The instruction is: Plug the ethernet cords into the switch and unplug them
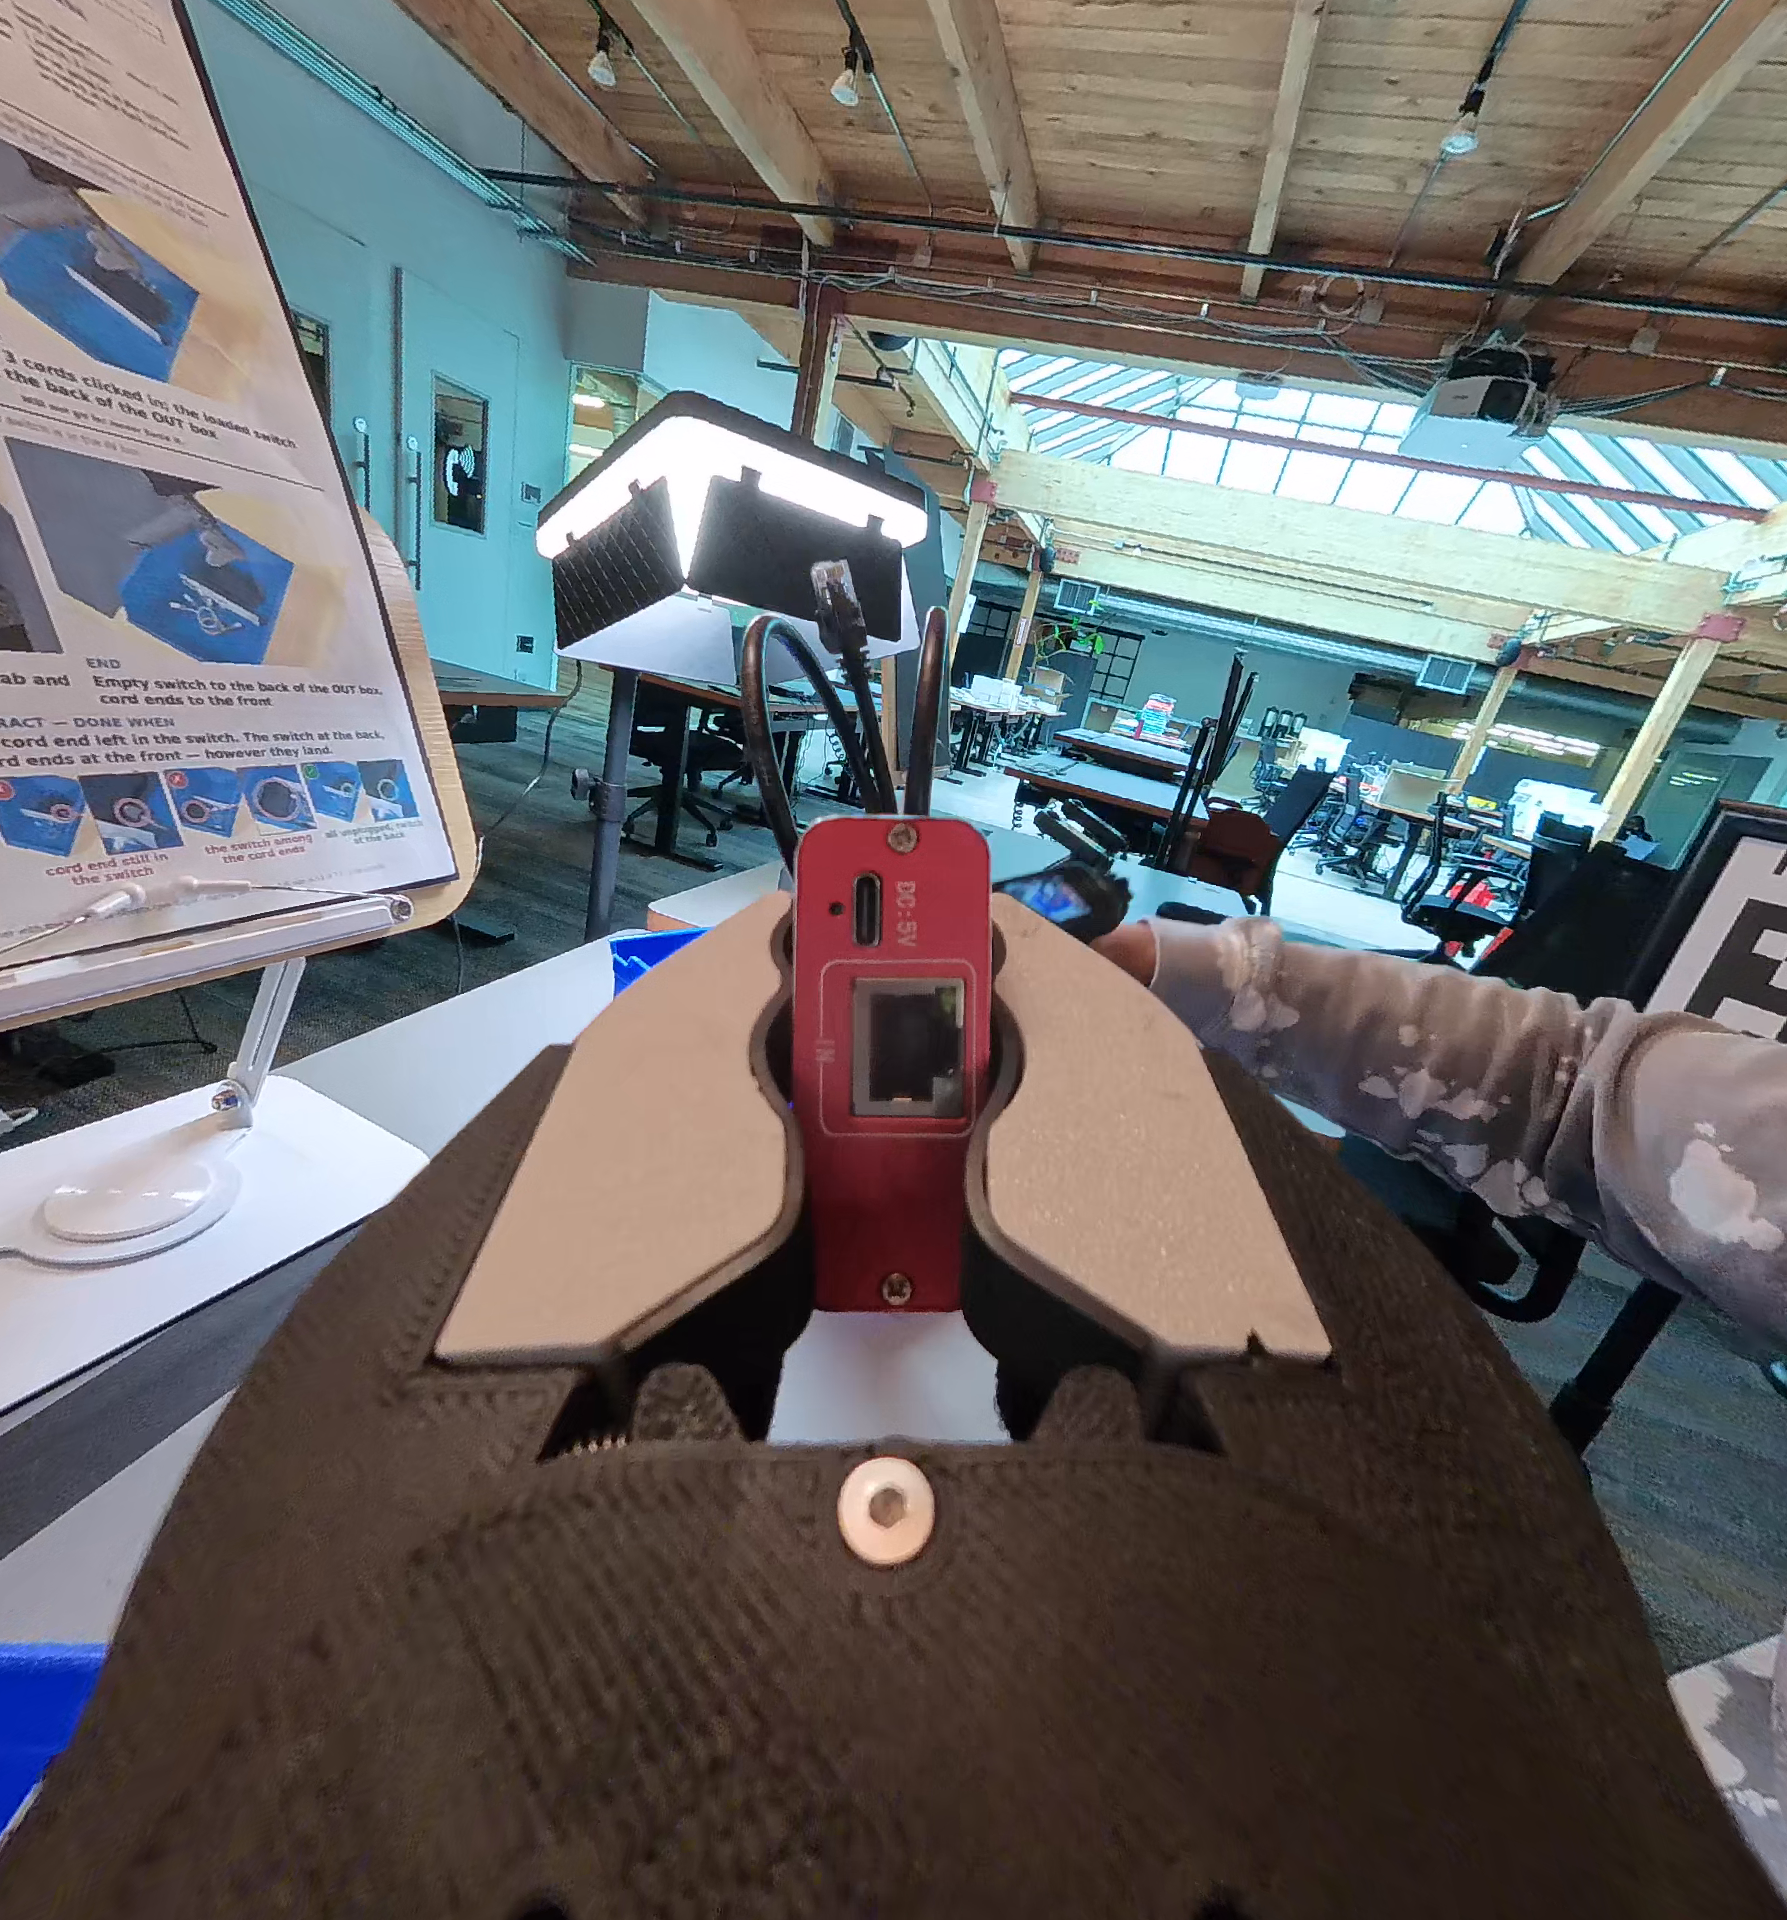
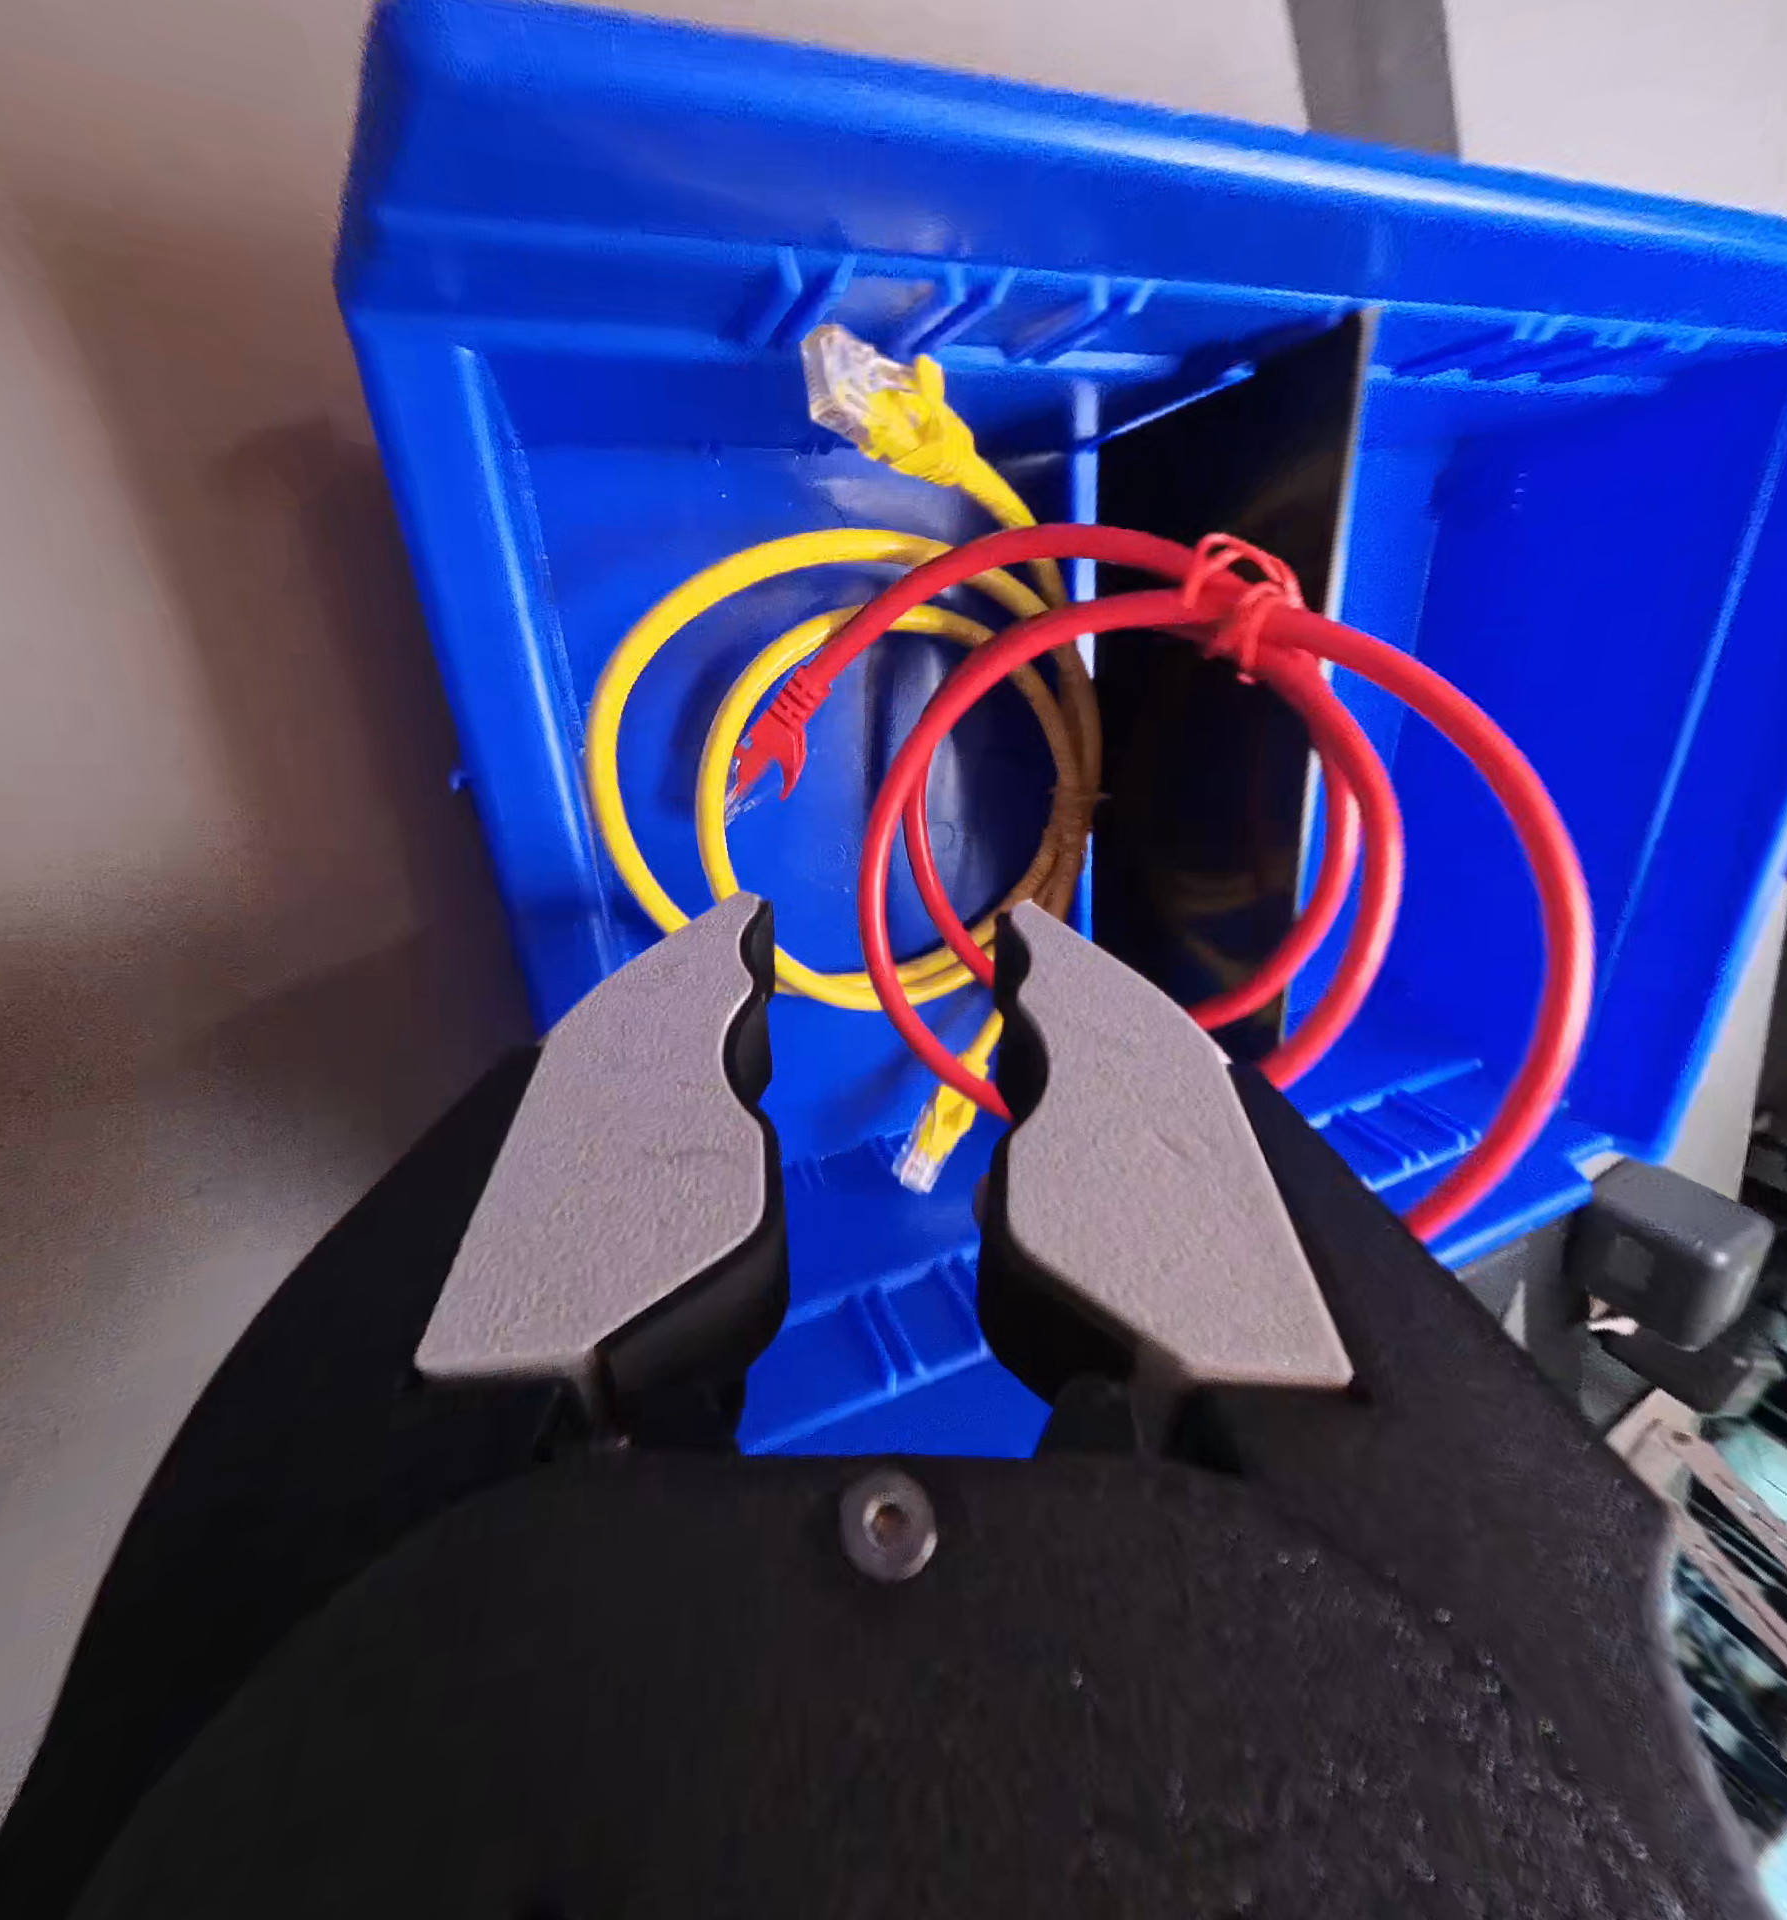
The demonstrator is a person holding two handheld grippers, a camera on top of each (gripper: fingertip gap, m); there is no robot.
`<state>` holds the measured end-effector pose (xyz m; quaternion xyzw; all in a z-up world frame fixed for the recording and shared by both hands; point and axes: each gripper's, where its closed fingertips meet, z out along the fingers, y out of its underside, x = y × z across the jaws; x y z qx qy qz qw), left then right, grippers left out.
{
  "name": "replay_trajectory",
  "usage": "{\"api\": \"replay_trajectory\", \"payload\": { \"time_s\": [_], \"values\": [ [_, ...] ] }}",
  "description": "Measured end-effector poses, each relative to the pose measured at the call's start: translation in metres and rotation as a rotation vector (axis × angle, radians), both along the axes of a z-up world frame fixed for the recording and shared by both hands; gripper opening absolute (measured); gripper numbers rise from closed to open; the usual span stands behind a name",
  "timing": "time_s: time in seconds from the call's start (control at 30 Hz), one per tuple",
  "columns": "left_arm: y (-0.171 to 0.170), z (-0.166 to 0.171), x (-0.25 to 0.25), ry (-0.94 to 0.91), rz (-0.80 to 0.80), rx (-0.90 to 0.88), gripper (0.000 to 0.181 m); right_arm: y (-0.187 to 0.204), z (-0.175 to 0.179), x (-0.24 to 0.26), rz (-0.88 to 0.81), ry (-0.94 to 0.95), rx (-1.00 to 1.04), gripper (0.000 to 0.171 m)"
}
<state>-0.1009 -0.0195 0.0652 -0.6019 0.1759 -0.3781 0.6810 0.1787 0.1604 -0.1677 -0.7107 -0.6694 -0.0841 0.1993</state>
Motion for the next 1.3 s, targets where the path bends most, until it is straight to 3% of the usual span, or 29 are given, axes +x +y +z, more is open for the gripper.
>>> {"api": "replay_trajectory", "payload": {
  "time_s": [0.23,0.37,0.53,0.73,0.93,1.13,1.3],
  "values": [
    [0.002,-0.004,0.001,0.008,-0.003,-0.013,0.029,0.031,-0.042,-0.021,-0.088,-0.052,-0.050,0.030],
    [0.002,-0.004,-0.001,0.011,0.003,-0.010,0.029,0.040,-0.051,-0.029,-0.083,-0.010,-0.091,0.013],
    [0.002,-0.002,-0.007,-0.004,0.007,-0.009,0.030,0.024,-0.028,-0.024,-0.059,0.043,-0.210,0.006],
    [0.002,-0.003,0.000,0.003,-0.006,-0.013,0.029,-0.026,0.014,-0.014,-0.007,0.086,-0.508,0.003],
    [-0.001,-0.004,0.008,0.025,-0.018,-0.009,0.029,-0.037,0.018,0.004,-0.054,0.045,-0.637,0.003],
    [0.003,-0.007,0.004,0.006,-0.014,-0.024,0.029,0.002,0.007,0.027,-0.089,-0.132,-0.374,0.003],
    [0.004,-0.008,0.005,0.016,-0.013,-0.027,0.029,-0.002,-0.008,-0.001,0.008,-0.109,-0.330,0.007]
  ]
}}
